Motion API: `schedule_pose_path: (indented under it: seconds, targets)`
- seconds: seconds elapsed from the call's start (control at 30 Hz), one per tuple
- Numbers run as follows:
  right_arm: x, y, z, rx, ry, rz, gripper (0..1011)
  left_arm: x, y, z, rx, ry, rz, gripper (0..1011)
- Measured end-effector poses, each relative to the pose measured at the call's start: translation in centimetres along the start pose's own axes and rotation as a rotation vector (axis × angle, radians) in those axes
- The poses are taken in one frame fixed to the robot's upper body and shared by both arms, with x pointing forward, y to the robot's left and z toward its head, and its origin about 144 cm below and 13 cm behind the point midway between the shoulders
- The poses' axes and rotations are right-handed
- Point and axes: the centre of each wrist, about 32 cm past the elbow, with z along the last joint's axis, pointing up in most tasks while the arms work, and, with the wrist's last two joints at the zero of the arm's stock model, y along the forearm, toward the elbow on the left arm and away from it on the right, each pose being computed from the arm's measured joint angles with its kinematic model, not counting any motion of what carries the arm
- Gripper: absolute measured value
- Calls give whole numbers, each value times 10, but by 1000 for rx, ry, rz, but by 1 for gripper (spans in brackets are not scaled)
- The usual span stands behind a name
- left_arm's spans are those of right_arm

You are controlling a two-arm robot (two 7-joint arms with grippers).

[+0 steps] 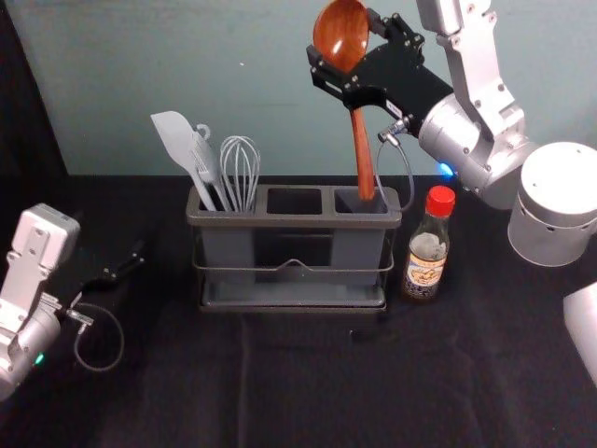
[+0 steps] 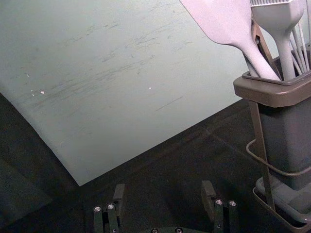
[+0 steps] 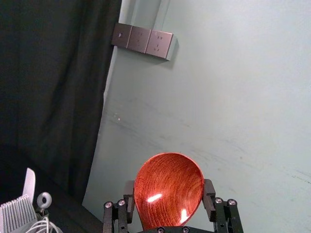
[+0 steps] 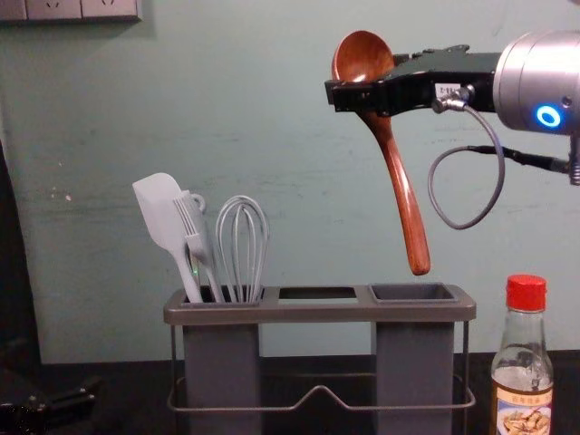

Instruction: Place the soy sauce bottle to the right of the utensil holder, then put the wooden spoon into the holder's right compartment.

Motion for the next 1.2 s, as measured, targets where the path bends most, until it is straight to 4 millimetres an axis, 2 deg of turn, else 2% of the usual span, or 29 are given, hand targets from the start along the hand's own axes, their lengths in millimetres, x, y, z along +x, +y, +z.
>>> schedule_pose_path:
  seconds: [0.6,1.2]
  targets:
    - [1,3,-19,-20,9,36,842,0,0,0,0,0,0,1011]
    - [-3,0,-28,-34,24,33,842,0,0,0,0,0,0,1011]
